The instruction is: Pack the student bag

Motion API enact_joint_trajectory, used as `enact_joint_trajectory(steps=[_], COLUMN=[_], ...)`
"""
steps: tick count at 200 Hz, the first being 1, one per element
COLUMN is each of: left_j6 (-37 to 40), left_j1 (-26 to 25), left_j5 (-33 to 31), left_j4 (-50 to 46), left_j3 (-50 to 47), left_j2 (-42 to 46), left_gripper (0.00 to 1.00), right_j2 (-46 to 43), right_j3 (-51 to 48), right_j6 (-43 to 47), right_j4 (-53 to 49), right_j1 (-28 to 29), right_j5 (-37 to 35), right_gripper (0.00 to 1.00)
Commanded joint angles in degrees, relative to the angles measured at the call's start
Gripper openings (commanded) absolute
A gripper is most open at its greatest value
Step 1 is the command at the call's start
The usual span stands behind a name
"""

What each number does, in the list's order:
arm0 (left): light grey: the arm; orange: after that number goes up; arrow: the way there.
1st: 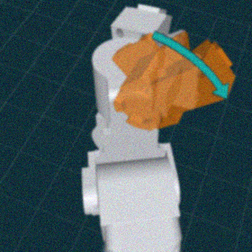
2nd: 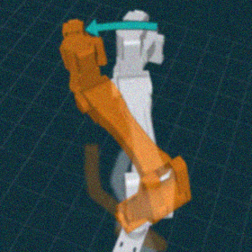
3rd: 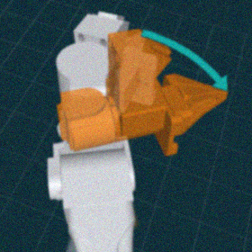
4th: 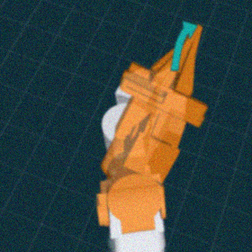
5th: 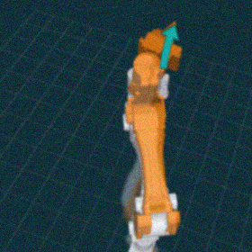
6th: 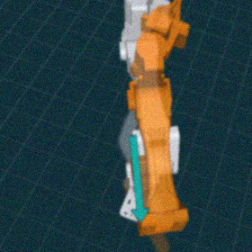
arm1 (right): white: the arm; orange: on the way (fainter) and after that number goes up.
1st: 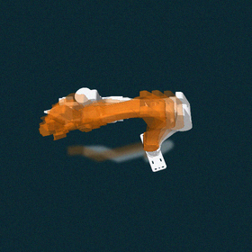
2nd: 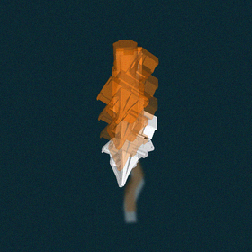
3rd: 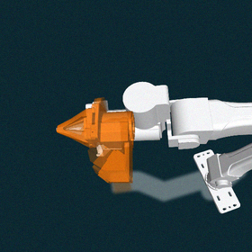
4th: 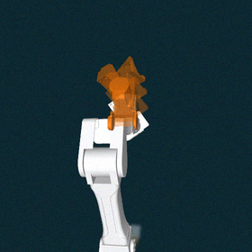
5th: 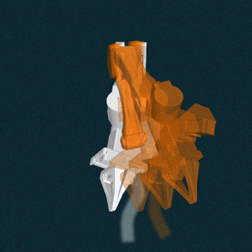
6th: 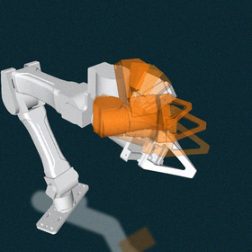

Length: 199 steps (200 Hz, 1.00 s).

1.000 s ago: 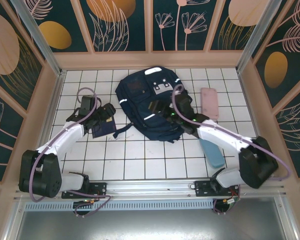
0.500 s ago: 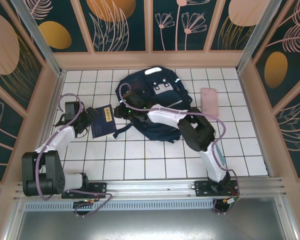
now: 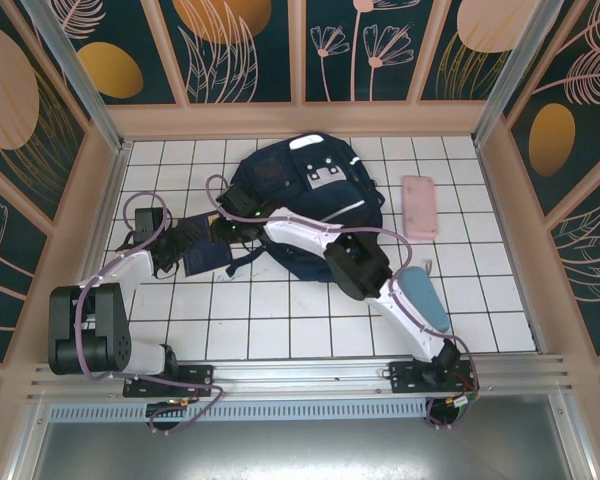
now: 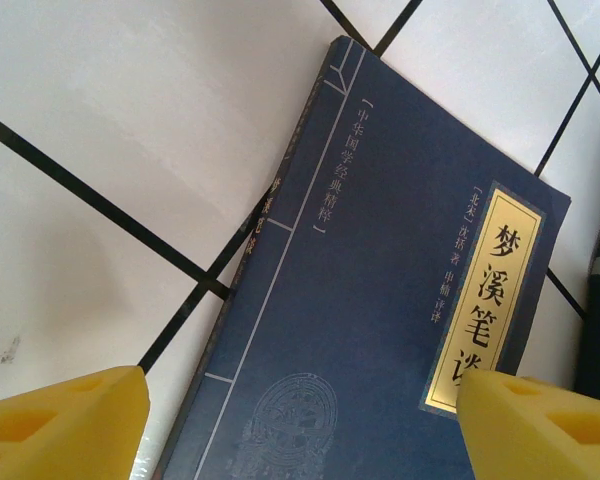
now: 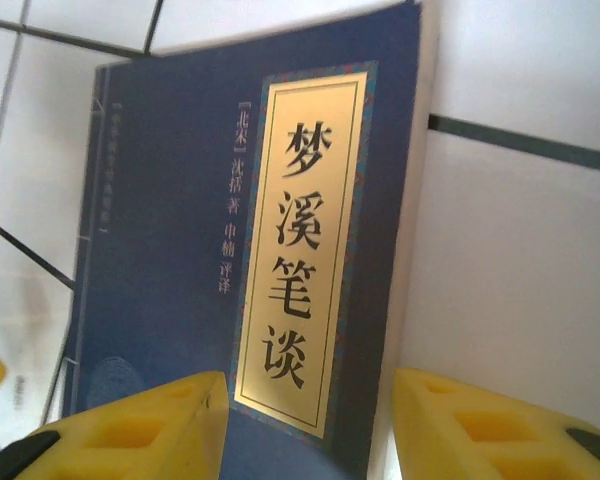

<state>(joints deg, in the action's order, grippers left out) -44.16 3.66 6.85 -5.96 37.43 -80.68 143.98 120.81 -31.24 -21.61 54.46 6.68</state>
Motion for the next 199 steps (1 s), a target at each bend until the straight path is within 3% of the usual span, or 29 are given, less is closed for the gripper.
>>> enact_joint_trajectory(steps=[1, 23, 67, 113, 151, 199], left_j6=[-1.15, -1.54, -2.51, -2.6, -3.74, -2.42], left_j1=[0.29, 0.25, 0.29, 0.29, 0.29, 0.21], left_j5=[-2.62, -3.73, -3.62, -3.13, -0.43, 7.75], left_j4=[0.26, -0.16, -0.2, -0.75, -0.37, -0.42], left_j3=[-0.25, -0.2, 0.35, 1.12, -0.08, -1.37], left_j2=[0.73, 1.24, 1.2, 1.38, 3.06, 3.64], left_gripper=[0.81, 0.82, 0.83, 0.84, 0.82, 0.8], right_j2=[1.9, 2.31, 2.58, 0.03, -12.9, -16.54], right_j3=[3.65, 4.29, 3.14, -6.15, -20.87, -19.73], right_j6=[5.63, 8.96, 13.57, 20.26, 21.89, 9.88], right_j4=[-7.71, -10.64, -14.96, -18.48, -10.98, -3.39], right_j1=[1.3, 2.27, 3.44, 6.1, 5.34, 2.1], right_j5=[-6.58, -10.31, -11.04, -19.4, -11.97, -3.56], right_gripper=[0.48, 0.5, 0.54, 0.54, 0.54, 0.53])
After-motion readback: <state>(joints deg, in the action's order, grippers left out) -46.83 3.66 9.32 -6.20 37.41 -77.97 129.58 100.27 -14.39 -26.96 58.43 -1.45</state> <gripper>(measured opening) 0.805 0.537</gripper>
